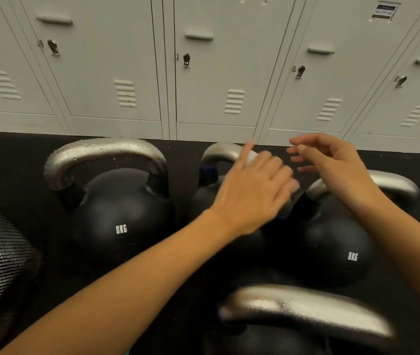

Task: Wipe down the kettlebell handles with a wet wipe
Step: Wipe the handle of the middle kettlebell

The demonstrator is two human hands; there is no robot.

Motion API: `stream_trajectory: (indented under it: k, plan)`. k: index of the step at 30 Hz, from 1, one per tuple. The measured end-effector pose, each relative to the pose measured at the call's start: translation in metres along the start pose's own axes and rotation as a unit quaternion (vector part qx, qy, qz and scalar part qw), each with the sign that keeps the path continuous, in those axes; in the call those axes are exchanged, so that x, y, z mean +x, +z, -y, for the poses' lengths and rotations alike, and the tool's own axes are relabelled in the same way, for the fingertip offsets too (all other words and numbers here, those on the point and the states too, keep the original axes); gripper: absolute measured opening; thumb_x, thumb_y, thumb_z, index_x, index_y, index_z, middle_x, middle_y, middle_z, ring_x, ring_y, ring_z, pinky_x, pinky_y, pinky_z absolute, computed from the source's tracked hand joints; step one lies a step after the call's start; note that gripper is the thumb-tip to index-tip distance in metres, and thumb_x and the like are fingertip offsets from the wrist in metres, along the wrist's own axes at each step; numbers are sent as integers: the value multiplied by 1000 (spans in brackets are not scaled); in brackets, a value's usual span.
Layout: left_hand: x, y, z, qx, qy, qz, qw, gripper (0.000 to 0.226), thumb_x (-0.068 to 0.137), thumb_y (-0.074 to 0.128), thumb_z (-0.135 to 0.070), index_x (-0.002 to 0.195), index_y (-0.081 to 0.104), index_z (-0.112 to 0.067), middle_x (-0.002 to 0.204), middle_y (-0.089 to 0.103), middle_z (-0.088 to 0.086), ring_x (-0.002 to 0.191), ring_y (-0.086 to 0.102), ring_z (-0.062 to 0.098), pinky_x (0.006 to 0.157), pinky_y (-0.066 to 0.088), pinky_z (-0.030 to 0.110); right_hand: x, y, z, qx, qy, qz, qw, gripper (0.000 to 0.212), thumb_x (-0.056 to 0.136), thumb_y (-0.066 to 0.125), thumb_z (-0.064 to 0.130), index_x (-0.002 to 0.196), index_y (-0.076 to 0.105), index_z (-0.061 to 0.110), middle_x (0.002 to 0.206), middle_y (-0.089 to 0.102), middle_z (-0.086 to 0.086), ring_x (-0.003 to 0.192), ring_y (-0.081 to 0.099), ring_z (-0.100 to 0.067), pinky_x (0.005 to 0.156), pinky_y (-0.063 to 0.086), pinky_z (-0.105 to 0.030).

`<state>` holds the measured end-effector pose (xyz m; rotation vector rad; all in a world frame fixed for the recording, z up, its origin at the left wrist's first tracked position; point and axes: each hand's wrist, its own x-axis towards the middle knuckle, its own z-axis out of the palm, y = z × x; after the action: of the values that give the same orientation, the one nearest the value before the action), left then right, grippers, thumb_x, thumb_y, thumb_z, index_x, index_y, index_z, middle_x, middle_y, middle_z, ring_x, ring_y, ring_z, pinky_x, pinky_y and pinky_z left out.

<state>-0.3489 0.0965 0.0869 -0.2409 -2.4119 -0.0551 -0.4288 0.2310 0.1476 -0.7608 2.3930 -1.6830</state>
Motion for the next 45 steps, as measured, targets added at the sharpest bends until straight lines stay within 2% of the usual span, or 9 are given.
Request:
stream_trajectory:
  k: [7,16,20,24,28,31,35,39,45]
  plan:
    - [-13,16,-12,113,192,10,975,27,97,39,-24,99,64,-14,103,63,5,116,54,25,118,21,46,1,-9,0,37,18,-22,999,19,99,53,11,100,68,23,92,72,3,85,69,-11,75,55,-24]
    - [13,-6,48,-125,-121,19,985,44,93,28,-43,83,62,-15,80,60,-1,84,52,24,87,33,34,-12,1,-6,-11,30,97,995,18,99,55,13,98,71,22,90,74,2,87,67,-12,82,56,-23]
    - [15,-10,77,-365,-324,74,869,35,91,38,-39,69,51,-16,68,49,-6,70,43,13,71,33,30,-14,7,-1,-82,-4,128,988,16,97,57,21,99,73,26,96,74,-1,94,67,-27,91,53,-39]
    - [-1,-6,84,-510,-511,70,688,38,98,37,-39,108,68,-19,88,66,3,83,58,12,78,40,24,-13,7,4,-83,-2,122,989,16,98,57,22,99,72,28,88,73,9,81,66,-8,64,46,-9]
    - [-20,8,74,-502,-578,41,642,38,102,28,-46,114,58,-25,114,59,-1,111,52,15,99,36,32,-14,5,4,-63,17,110,992,17,99,56,19,101,71,25,85,71,10,71,63,5,51,39,-2]
    - [-37,12,67,-496,-562,-19,662,33,103,31,-42,93,61,-34,105,63,-6,107,56,13,94,41,29,-13,5,6,-57,28,100,993,17,99,55,18,105,70,21,93,73,5,74,65,4,55,41,-3]
    - [-48,4,55,-460,-518,-89,716,31,103,43,-26,131,58,-23,123,62,-9,117,54,5,99,40,17,-7,5,9,-52,15,81,995,18,99,55,16,101,70,26,97,74,4,89,69,-5,86,55,-25]
    - [-35,-29,38,-431,-436,-149,776,32,101,48,-20,131,59,-17,125,62,-10,106,55,-11,90,37,1,-8,8,21,-40,-17,68,997,18,100,53,15,104,69,23,96,74,3,92,69,-7,92,55,-31]
    - [8,-58,-11,-476,-306,-156,810,32,99,51,-9,129,60,-7,130,62,0,121,55,1,105,41,17,-21,13,47,82,-8,102,991,32,88,59,38,108,68,14,97,74,-8,94,71,-23,88,57,-36]
